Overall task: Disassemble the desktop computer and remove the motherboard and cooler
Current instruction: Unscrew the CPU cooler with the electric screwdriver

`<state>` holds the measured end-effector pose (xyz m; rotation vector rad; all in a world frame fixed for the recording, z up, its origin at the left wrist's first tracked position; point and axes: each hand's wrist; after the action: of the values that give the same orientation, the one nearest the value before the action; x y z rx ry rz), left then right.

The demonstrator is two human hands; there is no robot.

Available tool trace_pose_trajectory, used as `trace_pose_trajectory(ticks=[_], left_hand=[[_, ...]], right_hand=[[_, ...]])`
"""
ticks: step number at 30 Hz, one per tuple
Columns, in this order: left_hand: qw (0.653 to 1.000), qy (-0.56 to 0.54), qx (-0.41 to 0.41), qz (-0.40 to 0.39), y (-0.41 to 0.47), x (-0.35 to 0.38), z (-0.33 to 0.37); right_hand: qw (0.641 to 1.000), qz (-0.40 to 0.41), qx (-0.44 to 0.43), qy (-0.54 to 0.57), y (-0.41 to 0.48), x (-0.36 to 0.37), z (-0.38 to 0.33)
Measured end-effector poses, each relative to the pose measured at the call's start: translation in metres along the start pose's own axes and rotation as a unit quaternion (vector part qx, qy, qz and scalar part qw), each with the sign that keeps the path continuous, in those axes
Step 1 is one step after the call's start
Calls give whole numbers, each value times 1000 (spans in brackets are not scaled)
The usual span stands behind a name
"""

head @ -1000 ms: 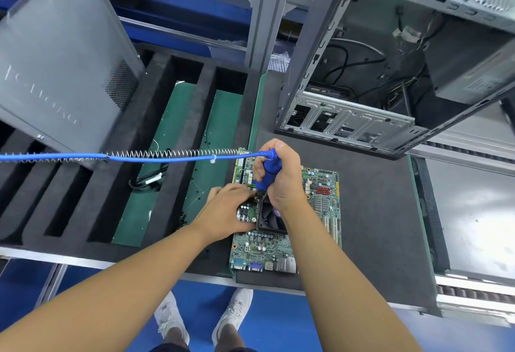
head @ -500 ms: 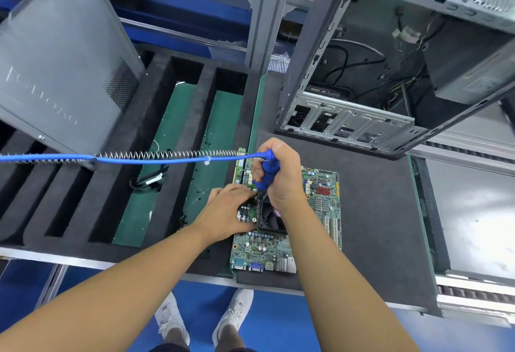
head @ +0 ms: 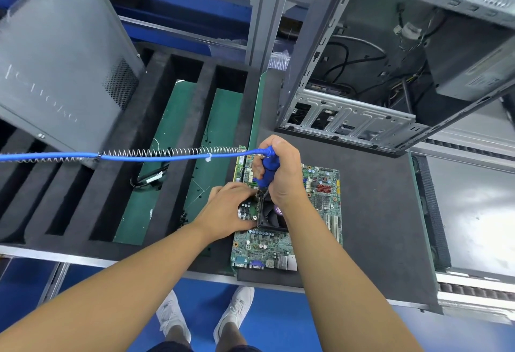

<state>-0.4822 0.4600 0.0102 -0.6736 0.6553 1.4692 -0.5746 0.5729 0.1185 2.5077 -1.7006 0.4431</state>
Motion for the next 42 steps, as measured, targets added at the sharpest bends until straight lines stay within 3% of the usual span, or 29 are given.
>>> trace_pose_trajectory(ticks=[21,32,42], left_hand=[[1000,21,6,1,0,-1,1],[1000,-11,-22,5,-3,-1,6],[998,-30,-47,14,-4,2,4]], right_hand=[[998,19,-31,-58,-12,5,1],[994,-36,-34,-101,-12,7,1],[998,-25,-36,-45,-7,-4,-1]])
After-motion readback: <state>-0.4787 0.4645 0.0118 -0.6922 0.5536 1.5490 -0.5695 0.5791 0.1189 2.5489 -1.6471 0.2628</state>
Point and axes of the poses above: each hand's wrist, its own y-axis towards the middle knuckle, its own x-axis out of the palm, z = x × y, and after that the axes turned 4 degrees about z, right-handed
